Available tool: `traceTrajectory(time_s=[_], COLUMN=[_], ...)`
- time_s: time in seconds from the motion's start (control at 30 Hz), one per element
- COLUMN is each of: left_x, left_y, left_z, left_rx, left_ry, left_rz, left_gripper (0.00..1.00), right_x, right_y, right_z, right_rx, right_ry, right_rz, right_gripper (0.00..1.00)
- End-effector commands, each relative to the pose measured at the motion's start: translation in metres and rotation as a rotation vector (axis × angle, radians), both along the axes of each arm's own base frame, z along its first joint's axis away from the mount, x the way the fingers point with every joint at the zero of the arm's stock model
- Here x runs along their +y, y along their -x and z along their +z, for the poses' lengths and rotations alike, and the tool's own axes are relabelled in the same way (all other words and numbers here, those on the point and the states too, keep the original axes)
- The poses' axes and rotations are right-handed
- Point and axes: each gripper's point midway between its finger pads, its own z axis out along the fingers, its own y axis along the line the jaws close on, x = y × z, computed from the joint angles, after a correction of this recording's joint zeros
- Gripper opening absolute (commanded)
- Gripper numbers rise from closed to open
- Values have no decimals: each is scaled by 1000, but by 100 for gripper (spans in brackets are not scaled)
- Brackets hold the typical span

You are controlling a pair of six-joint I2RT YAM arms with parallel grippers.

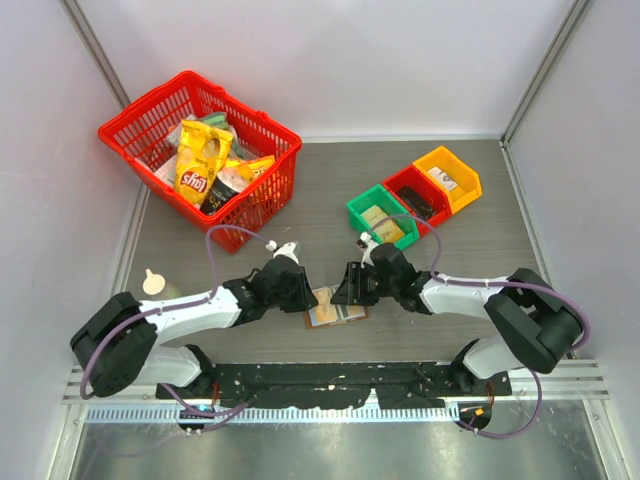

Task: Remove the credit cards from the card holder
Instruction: Remove the credit card from the card holder.

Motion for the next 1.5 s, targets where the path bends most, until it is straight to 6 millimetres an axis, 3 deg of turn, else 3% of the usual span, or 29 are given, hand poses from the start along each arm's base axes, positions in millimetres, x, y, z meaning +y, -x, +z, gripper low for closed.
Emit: traceTrajectory(time_s=[0.0,0.17,0.3,0.5,0.77,1.03,1.3,1.47], left_x=[-14,2,9,14,15,13,11,16], left_y=[-2,7,11,12,13,15,17,17], left_z=[-2,-26,-33,-35,-39,-44,-47,-49], left_rx=[16,65,76,76,86,98,110,113], left_ry=[41,-2,-13,-20,-21,-18,-15,-36], left_rz=[-10,31,56,73,76,66,57,68], left_gripper=[13,6,0,0,0,0,0,0], right_x=[17,14,12,16,31,45,69,64], right_y=[-9,-6,-4,3,4,5,18,18], right_z=[31,17,8,3,19,33,52,48], right_rx=[-62,-30,-9,19,-5,-11,-18,3], right_ry=[-158,-158,-146,-171,-288,-415,-556,-591], right_rz=[5,-8,-13,18,69,112,247,227], right_gripper=[45,44,44,41,34,34,30,26])
